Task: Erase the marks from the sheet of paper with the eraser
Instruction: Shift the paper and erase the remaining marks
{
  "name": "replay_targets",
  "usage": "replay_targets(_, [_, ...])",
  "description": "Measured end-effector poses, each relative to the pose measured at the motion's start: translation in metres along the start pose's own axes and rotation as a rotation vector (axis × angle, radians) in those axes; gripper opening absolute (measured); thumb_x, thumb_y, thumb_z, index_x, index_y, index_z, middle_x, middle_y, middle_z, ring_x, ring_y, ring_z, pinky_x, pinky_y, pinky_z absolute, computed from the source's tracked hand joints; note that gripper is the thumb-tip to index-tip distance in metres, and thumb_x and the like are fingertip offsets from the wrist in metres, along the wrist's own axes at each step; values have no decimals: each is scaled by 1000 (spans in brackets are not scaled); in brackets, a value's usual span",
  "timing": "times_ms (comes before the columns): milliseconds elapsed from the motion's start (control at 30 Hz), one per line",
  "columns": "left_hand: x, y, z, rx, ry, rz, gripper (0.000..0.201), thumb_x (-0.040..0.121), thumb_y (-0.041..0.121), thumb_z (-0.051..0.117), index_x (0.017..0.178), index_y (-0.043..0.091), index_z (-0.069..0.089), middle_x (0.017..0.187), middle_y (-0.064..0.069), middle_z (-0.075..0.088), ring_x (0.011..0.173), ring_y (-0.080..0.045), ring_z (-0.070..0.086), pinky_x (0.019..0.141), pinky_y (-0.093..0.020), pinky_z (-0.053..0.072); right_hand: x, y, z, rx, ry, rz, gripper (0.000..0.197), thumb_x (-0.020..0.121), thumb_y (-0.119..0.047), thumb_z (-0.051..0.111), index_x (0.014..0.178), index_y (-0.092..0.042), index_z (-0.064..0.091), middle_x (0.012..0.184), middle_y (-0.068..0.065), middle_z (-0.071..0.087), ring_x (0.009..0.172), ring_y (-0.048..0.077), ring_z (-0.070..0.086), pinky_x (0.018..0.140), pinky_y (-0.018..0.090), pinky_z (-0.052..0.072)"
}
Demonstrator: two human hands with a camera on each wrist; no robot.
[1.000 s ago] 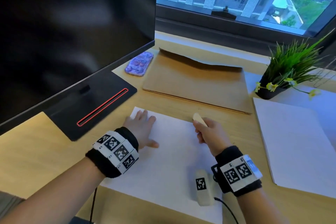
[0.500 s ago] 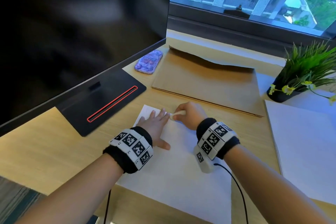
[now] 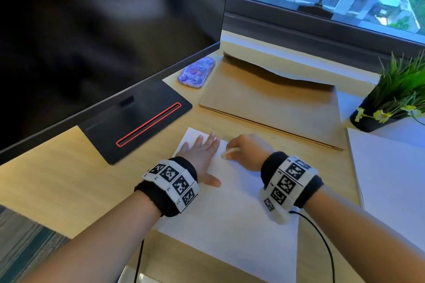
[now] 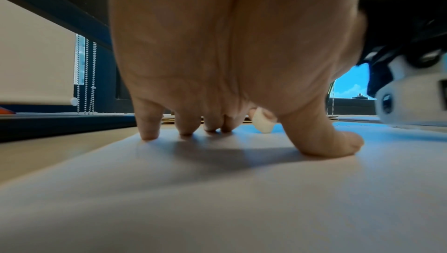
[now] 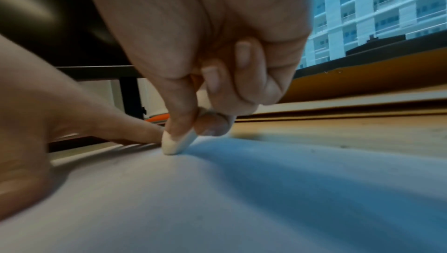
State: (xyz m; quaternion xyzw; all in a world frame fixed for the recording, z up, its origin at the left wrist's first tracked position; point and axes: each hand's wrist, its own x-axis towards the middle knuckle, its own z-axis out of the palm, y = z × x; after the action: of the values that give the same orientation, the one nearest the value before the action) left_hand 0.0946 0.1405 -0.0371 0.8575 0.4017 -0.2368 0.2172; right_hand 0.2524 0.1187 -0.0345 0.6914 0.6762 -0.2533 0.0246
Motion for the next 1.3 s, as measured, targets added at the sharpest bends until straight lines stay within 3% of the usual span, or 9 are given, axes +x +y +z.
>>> replay_targets(200, [1, -1, 1, 10, 0, -1, 107, 83, 57, 58, 148, 15, -17, 155, 0, -25, 145, -24, -12, 116, -47, 5, 15, -8, -8, 130, 143, 62, 23, 94, -27, 54, 112, -18, 65, 107, 3, 64, 100, 22, 59, 86, 32, 48])
replay_targets(367, [1, -1, -1, 29, -18, -4, 108, 83, 58, 57, 148, 17, -18, 155, 1, -26, 145, -24, -14, 116, -47, 4, 1, 1, -8, -81, -35, -1, 22, 95, -33, 52, 110, -23, 64, 102, -1, 60, 94, 19, 57, 76, 28, 45])
replay_targets(533, [1, -3, 1, -1, -17, -2, 111, 81, 59, 59, 148, 17, -18, 155, 1, -25, 145, -24, -15, 116, -48, 1, 11, -10, -11, -2, 127, -1, 27, 96, -30, 50, 119, -22, 61, 118, 4, 60, 106, 23, 56, 82, 30, 44])
replay_targets(733, [0, 0, -2, 16, -32, -9, 108, 83, 56, 59, 148, 17, -19, 154, 2, -28, 144, -23, -16, 116, -46, 0, -12, 3, -12, -82, -132, -67, 21, 94, -37, 51, 107, -28, 65, 108, -2, 63, 101, 19, 58, 87, 33, 48])
replay_targets(900, [-1, 0, -1, -9, -22, 0, 108, 83, 55, 60, 148, 20, -19, 154, 2, -26, 144, -24, -16, 116, -47, -1, 2, -6, -15, -17, 103, -31, 34, 95, -31, 50, 127, -21, 57, 128, 5, 57, 117, 24, 52, 95, 34, 41])
replay_targets(1000, [1, 0, -1, 3, -20, -1, 108, 82, 55, 61, 148, 21, -18, 155, 2, -26, 144, -24, -16, 116, -47, 0, -4, 6, -10, -41, 27, -42, 33, 95, -33, 51, 125, -23, 59, 123, 3, 60, 115, 22, 54, 96, 34, 43])
replay_targets(1100, [3, -1, 0, 15, -28, -5, 109, 82, 56, 60, 148, 20, -19, 154, 2, -27, 144, -25, -17, 116, -48, 0, -13, 12, -14, -92, -64, -71, 25, 95, -37, 51, 114, -27, 64, 102, -3, 61, 98, 19, 56, 81, 29, 44])
replay_targets(1233, [3, -1, 1, 14, -17, 1, 109, 81, 56, 60, 148, 20, -17, 155, 2, -25, 144, -24, -16, 115, -48, 0, -1, -1, -17, -79, 115, -64, 32, 97, -32, 45, 127, -25, 57, 121, 4, 57, 110, 24, 54, 87, 32, 44])
replay_targets(1300, [2, -1, 1, 14, -10, 0, 109, 81, 57, 61, 149, 20, -17, 155, 2, -25, 145, -24, -15, 115, -48, 1, 0, -1, -16, -111, 102, -73, 32, 98, -31, 43, 127, -24, 56, 120, 5, 56, 109, 25, 54, 89, 35, 47])
